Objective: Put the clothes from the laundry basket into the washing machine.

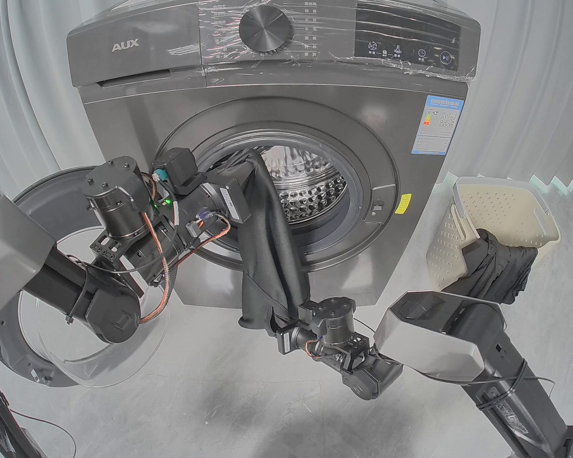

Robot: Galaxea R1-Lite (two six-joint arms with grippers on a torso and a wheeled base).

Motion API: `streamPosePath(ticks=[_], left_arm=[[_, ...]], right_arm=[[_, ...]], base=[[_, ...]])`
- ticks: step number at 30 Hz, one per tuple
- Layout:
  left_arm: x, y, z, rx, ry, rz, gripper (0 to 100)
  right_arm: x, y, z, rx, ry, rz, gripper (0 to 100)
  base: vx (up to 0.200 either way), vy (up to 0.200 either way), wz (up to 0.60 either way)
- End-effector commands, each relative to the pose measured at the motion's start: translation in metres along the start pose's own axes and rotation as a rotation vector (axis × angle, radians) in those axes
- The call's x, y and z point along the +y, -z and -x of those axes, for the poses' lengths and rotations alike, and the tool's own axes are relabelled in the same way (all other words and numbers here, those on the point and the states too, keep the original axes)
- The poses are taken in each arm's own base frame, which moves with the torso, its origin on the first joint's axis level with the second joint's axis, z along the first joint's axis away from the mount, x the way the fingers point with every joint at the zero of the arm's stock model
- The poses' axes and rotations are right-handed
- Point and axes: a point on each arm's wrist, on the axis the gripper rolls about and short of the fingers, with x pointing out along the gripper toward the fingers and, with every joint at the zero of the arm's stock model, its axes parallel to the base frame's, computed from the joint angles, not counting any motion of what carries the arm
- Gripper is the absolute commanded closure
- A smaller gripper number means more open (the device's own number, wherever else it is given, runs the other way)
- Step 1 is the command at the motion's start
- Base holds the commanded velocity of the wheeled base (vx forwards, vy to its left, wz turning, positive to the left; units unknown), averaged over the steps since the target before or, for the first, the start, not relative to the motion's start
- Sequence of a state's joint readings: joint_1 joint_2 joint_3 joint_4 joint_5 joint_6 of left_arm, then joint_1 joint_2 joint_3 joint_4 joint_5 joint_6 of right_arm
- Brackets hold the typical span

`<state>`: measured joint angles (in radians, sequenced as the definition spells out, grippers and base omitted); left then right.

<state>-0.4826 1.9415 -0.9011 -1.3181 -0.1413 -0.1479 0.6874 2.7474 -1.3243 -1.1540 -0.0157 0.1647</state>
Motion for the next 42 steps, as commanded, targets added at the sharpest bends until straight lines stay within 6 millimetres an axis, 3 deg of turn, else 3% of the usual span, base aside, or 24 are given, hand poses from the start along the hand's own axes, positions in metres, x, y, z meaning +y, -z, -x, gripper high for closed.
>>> streamPosePath(ticks=[1, 6, 11, 14, 18, 19, 27, 32, 42], left_arm=[[0.011, 0.011, 0.008, 0.032, -0.033, -0.003, 100], [0.020, 0.020, 0.022, 0.078, -0.067, -0.003, 100], [0.028, 0.034, 0.043, 0.149, -0.107, 0.003, 100], [0.031, 0.042, 0.056, 0.181, -0.124, 0.007, 100], [0.032, 0.045, 0.062, 0.193, -0.131, 0.010, 100], [0.030, 0.047, 0.072, 0.210, -0.130, 0.016, 100], [0.018, 0.040, 0.103, 0.235, -0.109, 0.079, 100], [0.022, 0.044, 0.120, 0.251, -0.096, 0.091, 100], [0.026, 0.052, 0.124, 0.292, -0.097, 0.090, 100]], right_arm=[[-0.002, -0.040, 0.063, -0.030, 0.003, 0.040, 100], [-0.021, -0.060, 0.113, -0.078, 0.043, 0.090, 100], [-0.046, -0.084, 0.146, -0.112, 0.107, 0.081, 100], [-0.061, -0.101, 0.155, -0.174, 0.124, 0.079, 100], [-0.067, -0.106, 0.158, -0.201, 0.133, 0.086, 100], [-0.073, -0.116, 0.164, -0.241, 0.129, 0.098, 100], [-0.064, -0.128, 0.168, -0.312, 0.098, 0.080, 100], [-0.062, -0.143, 0.176, -0.363, 0.095, 0.069, 100], [-0.051, -0.154, 0.188, -0.397, 0.062, -0.012, 100]], base=[[0.000, 0.000, 0.00], [0.000, 0.000, 0.00], [0.000, 0.000, 0.00], [0.000, 0.000, 0.00], [0.000, 0.000, 0.00], [0.000, 0.000, 0.00], [0.000, 0.000, 0.00], [0.000, 0.000, 0.00], [0.000, 0.000, 0.00]])
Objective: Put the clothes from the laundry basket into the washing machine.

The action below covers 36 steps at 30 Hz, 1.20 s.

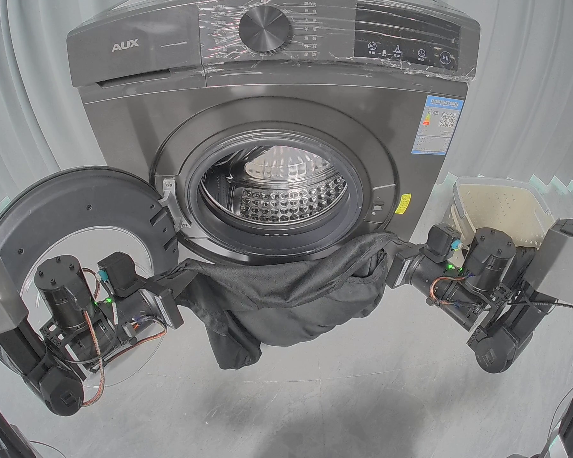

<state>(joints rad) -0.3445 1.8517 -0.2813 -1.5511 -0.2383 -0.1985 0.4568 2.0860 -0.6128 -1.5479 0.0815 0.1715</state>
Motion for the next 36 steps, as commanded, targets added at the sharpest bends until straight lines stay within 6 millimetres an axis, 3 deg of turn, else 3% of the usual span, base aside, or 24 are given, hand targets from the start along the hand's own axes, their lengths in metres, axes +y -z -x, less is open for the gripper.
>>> streamPosePath(ticks=[1, 7, 13, 32, 33, 36], left_arm=[[0.002, 0.002, -0.001, 0.008, -0.006, 0.000, 100], [0.004, 0.011, -0.004, 0.041, -0.010, -0.044, 100], [0.012, 0.027, -0.010, 0.102, -0.036, -0.091, 100], [0.010, 0.030, -0.010, 0.114, -0.027, -0.089, 100], [0.010, 0.030, -0.010, 0.116, -0.029, -0.089, 0], [0.008, 0.028, -0.009, 0.106, -0.030, -0.088, 0]], right_arm=[[0.006, -0.015, 0.000, -0.051, -0.012, 0.001, 100], [0.019, -0.036, -0.014, -0.162, 0.011, -0.022, 100], [0.023, -0.038, -0.018, -0.180, 0.001, -0.033, 100], [0.032, -0.046, -0.022, -0.217, -0.022, -0.038, 100], [0.032, -0.046, -0.022, -0.215, -0.021, -0.038, 100], [0.034, -0.045, -0.021, -0.213, -0.027, -0.037, 100]], base=[[0.000, 0.000, 0.00], [0.000, 0.000, 0.00], [0.000, 0.000, 0.00], [0.000, 0.000, 0.00], [0.000, 0.000, 0.00], [0.000, 0.000, 0.00]])
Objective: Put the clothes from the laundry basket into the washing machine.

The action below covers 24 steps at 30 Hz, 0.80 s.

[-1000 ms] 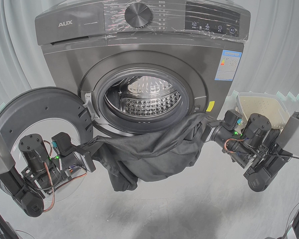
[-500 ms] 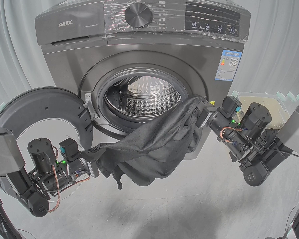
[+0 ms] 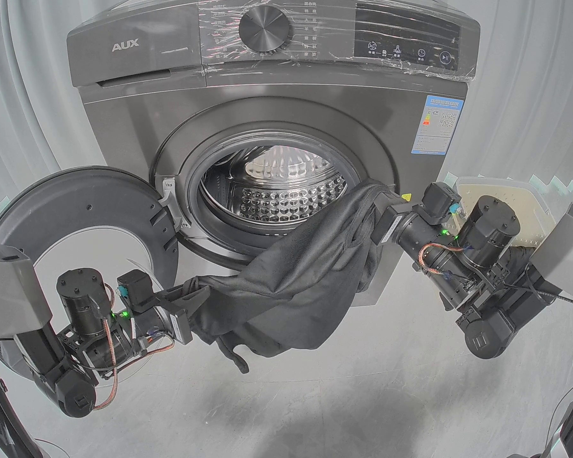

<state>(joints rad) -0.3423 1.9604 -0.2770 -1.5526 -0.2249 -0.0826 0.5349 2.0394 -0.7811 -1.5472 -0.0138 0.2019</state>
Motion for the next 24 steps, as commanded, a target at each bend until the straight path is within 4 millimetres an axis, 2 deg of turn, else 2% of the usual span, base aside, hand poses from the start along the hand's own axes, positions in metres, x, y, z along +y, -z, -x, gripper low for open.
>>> streamPosePath(ticks=[1, 8, 16, 24], left_arm=[[-0.001, -0.001, 0.002, 0.000, 0.000, 0.001, 0], [-0.003, -0.011, -0.001, -0.048, 0.009, -0.013, 0], [-0.030, -0.013, -0.011, -0.063, 0.111, -0.028, 0], [-0.038, -0.016, -0.016, -0.081, 0.139, -0.034, 0]], right_arm=[[0.002, 0.001, 0.001, 0.006, -0.004, 0.000, 100], [0.003, 0.002, 0.002, 0.012, -0.004, 0.003, 100], [0.015, 0.011, 0.008, 0.043, -0.001, -0.005, 100], [0.016, 0.013, 0.009, 0.046, 0.034, 0.000, 100]], base=[[0.000, 0.000, 0.00], [0.000, 0.000, 0.00], [0.000, 0.000, 0.00], [0.000, 0.000, 0.00]])
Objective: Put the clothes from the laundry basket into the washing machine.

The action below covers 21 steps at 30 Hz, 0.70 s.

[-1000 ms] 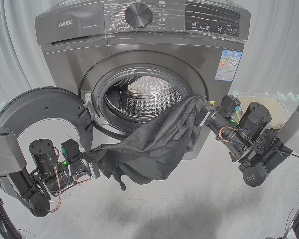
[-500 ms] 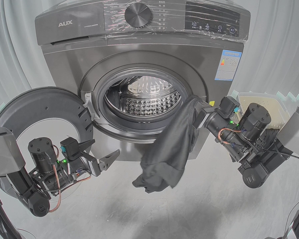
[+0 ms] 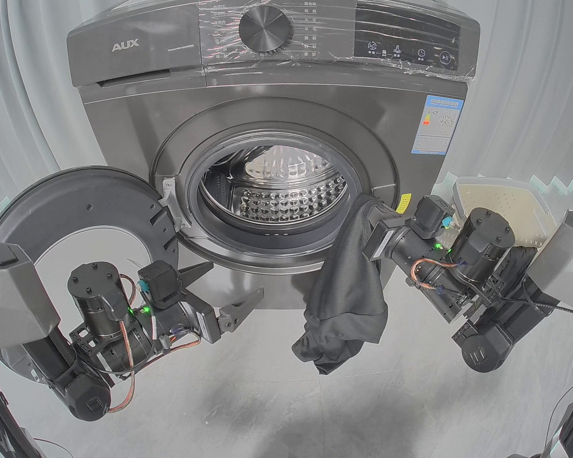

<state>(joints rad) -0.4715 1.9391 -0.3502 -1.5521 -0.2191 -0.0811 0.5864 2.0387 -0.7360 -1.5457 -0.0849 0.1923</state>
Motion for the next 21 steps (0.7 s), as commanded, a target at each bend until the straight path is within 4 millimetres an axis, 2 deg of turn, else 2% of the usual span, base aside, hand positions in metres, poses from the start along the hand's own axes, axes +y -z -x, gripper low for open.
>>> streamPosePath(ticks=[1, 10, 12, 15, 21], left_arm=[[-0.003, 0.000, -0.002, -0.004, 0.011, -0.001, 0], [-0.011, 0.003, -0.010, 0.002, 0.044, -0.005, 0], [-0.015, 0.004, -0.022, -0.016, 0.039, -0.009, 0], [-0.016, 0.002, -0.030, -0.035, 0.016, -0.011, 0], [-0.023, 0.014, -0.049, -0.026, 0.026, -0.009, 0]], right_arm=[[0.004, 0.002, 0.000, 0.002, 0.002, -0.001, 100], [0.015, -0.004, -0.013, -0.023, 0.001, 0.007, 100], [0.016, -0.004, -0.018, -0.002, 0.004, 0.008, 100], [0.018, -0.006, -0.021, -0.011, 0.001, 0.006, 100], [0.022, -0.008, -0.036, -0.004, 0.005, 0.006, 100]], base=[[0.000, 0.000, 0.00], [0.000, 0.000, 0.00], [0.000, 0.000, 0.00], [0.000, 0.000, 0.00], [0.000, 0.000, 0.00]])
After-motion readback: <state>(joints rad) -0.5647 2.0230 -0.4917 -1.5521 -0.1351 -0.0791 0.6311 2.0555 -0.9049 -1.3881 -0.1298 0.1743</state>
